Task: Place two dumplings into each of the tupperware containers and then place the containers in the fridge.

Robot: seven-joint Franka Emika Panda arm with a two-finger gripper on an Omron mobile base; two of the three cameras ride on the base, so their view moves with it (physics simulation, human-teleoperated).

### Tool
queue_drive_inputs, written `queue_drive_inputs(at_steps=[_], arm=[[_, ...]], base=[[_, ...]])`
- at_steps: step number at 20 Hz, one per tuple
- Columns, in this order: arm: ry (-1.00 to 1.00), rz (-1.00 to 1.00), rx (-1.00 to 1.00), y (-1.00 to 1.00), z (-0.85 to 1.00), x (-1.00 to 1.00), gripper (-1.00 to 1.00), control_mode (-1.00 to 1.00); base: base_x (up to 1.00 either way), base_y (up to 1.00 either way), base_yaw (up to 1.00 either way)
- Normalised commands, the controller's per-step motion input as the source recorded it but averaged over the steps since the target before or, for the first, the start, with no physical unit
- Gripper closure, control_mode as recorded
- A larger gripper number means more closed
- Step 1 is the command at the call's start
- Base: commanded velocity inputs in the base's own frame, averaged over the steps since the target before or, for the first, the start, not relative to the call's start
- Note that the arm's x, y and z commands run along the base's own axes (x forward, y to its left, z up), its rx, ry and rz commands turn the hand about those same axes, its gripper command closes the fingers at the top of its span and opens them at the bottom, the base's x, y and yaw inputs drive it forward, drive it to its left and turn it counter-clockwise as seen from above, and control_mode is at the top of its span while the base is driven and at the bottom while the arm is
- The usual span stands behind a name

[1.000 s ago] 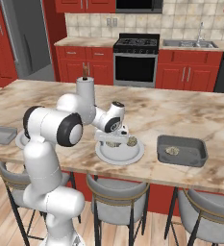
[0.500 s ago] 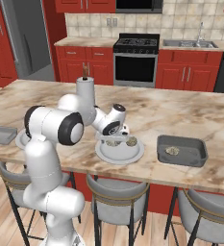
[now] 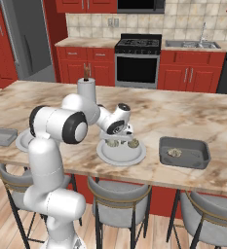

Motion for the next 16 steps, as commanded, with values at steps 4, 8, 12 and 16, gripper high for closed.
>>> queue_drive_inputs(at_steps=[4,8,12,16], arm=[[0.05,0.0,0.0,0.0,0.0,0.0,-1.0,-1.0],[0.08,0.0,0.0,0.0,-0.01,0.0,-1.0,-1.0],[0.05,0.0,0.0,0.05,-0.02,-0.01,-1.0,-1.0],[0.0,0.03,0.0,0.11,-0.01,-0.02,-1.0,-1.0]], base=[[0.0,0.0,0.0],[0.0,0.0,0.0],[0.0,0.0,0.0],[0.0,0.0,0.0]])
